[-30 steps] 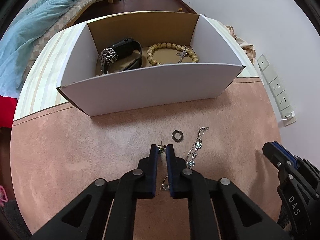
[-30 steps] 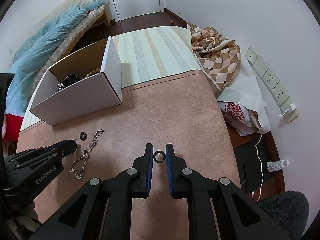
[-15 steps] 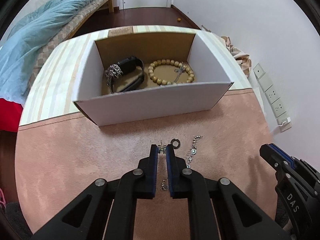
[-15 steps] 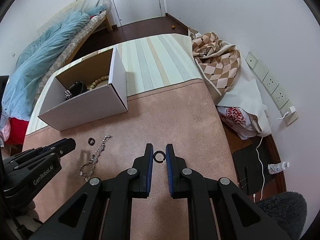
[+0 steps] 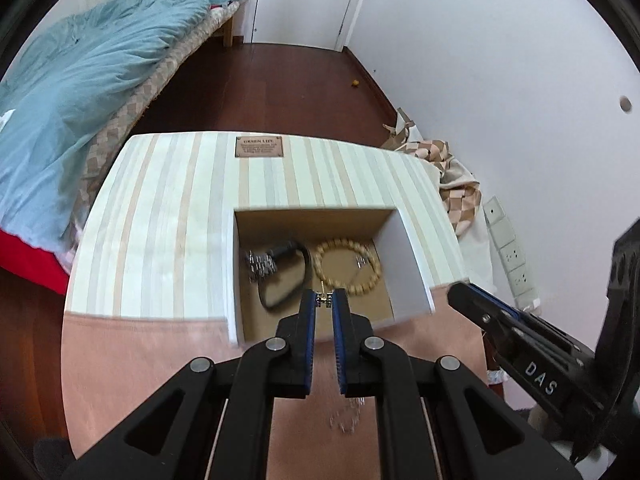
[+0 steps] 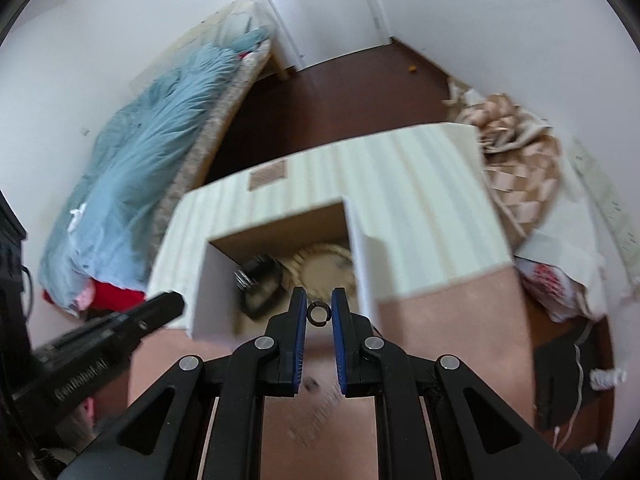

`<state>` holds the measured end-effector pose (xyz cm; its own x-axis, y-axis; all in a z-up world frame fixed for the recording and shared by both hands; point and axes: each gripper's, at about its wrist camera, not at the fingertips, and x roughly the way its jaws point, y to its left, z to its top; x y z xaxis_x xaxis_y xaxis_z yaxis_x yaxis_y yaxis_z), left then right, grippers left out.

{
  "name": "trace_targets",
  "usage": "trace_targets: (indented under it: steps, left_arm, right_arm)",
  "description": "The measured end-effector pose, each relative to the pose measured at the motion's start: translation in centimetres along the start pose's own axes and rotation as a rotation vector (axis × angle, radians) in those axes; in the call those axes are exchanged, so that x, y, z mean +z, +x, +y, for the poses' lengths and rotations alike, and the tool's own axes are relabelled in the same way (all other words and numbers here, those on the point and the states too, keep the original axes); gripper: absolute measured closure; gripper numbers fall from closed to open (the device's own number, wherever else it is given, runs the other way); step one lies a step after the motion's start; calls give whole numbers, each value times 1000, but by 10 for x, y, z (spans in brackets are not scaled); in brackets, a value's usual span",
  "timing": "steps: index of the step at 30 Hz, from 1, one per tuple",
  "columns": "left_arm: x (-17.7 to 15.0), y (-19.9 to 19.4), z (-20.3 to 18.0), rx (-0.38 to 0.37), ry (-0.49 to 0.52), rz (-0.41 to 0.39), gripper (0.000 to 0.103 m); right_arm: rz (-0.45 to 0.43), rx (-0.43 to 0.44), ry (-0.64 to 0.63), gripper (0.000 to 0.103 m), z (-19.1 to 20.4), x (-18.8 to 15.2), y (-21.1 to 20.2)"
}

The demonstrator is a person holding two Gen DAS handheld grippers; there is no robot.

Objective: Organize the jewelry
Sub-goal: 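Carry the ring and charm into the white box and open both tools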

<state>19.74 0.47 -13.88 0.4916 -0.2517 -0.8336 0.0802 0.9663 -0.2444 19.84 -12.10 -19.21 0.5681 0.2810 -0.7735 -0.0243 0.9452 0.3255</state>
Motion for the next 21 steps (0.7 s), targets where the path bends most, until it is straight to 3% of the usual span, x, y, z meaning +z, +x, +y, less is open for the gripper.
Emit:
trace_targets:
  steps: [6, 12, 14, 16, 18, 21]
  left_arm:
    - [30, 41, 21, -4, -36, 109, 97]
    - [44, 63, 30, 66, -78, 189, 92]
    - [47, 62, 30, 103, -72, 184, 91]
    - [50, 57, 29, 140, -52, 164, 80]
    - [51, 48, 30, 165, -42, 130, 46]
    - [52, 34, 33, 196, -36, 78, 38]
  right_arm:
    - [139, 13, -30, 90, 8, 38, 57]
    - [267, 9, -31, 89, 4, 56, 97]
    - [278, 0, -22, 80, 3, 59, 102]
    - [271, 4, -17, 72, 1, 59, 99]
    - [266, -1, -13, 70, -2, 61, 95]
    - [241, -15, -19, 70, -2, 62, 85]
